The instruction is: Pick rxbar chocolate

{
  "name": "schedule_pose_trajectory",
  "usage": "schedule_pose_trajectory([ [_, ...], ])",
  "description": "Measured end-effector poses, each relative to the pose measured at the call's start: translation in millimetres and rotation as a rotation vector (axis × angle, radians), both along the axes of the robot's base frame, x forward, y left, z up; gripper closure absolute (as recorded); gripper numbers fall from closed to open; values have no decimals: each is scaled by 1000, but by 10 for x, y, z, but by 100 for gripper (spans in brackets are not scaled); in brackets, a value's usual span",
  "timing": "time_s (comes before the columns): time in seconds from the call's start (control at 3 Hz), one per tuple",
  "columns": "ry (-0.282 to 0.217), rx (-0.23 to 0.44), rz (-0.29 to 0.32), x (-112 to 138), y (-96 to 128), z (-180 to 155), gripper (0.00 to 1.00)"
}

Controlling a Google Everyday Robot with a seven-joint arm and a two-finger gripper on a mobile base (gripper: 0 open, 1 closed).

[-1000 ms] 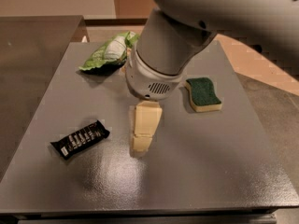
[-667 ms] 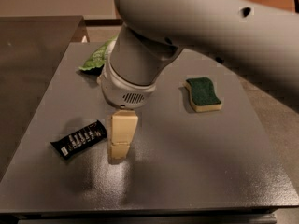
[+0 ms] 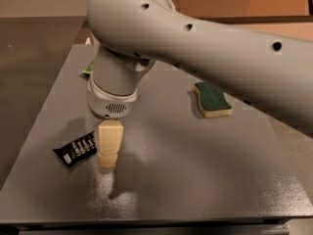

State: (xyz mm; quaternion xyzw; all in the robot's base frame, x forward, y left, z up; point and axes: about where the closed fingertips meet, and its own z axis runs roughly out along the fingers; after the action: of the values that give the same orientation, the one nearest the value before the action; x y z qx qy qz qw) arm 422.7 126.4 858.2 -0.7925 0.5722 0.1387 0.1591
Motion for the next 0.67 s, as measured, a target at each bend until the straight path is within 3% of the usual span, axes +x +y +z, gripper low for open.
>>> schedule_pose_trajectory([
  [0.67, 71, 5, 16, 139, 8, -269, 0],
])
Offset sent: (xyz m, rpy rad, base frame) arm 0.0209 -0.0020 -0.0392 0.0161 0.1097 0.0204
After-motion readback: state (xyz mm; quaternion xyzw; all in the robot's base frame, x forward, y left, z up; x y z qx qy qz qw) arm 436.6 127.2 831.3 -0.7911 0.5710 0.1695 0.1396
